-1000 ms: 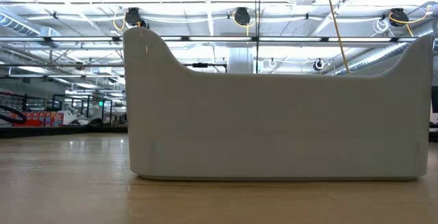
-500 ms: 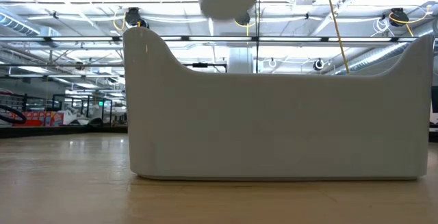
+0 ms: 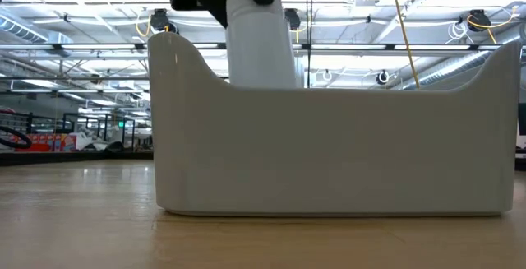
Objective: Pick and place pill bottles into a basket
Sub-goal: Put the white medicine bottle into the gray bin
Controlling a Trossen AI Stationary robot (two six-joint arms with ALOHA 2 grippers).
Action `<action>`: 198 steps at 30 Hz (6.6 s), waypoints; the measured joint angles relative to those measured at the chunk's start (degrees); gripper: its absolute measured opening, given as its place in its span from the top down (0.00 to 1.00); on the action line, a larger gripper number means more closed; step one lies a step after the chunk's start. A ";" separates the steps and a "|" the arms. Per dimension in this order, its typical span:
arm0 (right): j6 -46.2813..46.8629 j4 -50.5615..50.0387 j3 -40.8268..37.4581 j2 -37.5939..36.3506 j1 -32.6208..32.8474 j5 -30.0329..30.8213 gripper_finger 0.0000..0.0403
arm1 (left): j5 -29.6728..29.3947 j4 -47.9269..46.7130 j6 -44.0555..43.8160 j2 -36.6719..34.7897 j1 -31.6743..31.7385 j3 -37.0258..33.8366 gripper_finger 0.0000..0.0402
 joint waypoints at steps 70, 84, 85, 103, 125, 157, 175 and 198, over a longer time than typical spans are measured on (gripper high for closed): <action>-1.55 4.15 -0.01 10.31 1.68 -3.18 0.36 | -23.06 -2.37 5.93 -30.49 10.52 -5.95 0.48; -3.87 -26.61 24.45 32.63 -4.71 -14.93 0.36 | -14.50 -4.85 22.19 -42.84 22.80 -11.37 0.48; -4.29 -29.83 26.93 34.46 -4.93 -14.95 0.36 | -14.32 -3.56 22.82 -44.27 23.34 -13.12 0.48; -2.36 -50.18 36.00 53.79 -13.63 -21.53 0.43 | -8.34 20.14 12.91 -62.40 28.92 -49.35 0.48; -2.65 -47.69 36.00 59.85 -13.37 -24.09 0.27 | -7.02 24.11 12.57 -62.40 28.92 -52.09 0.48; -1.36 -43.36 30.92 63.00 -12.92 -27.06 0.22 | -7.07 24.06 13.05 -62.40 28.92 -52.09 0.48; -0.35 -41.32 29.90 62.98 -12.83 -27.10 0.40 | -7.13 24.07 13.03 -62.40 28.91 -52.09 0.48; 0.52 -44.81 29.92 52.53 -10.61 -25.42 0.61 | -8.11 24.06 13.01 -62.38 28.89 -52.11 0.48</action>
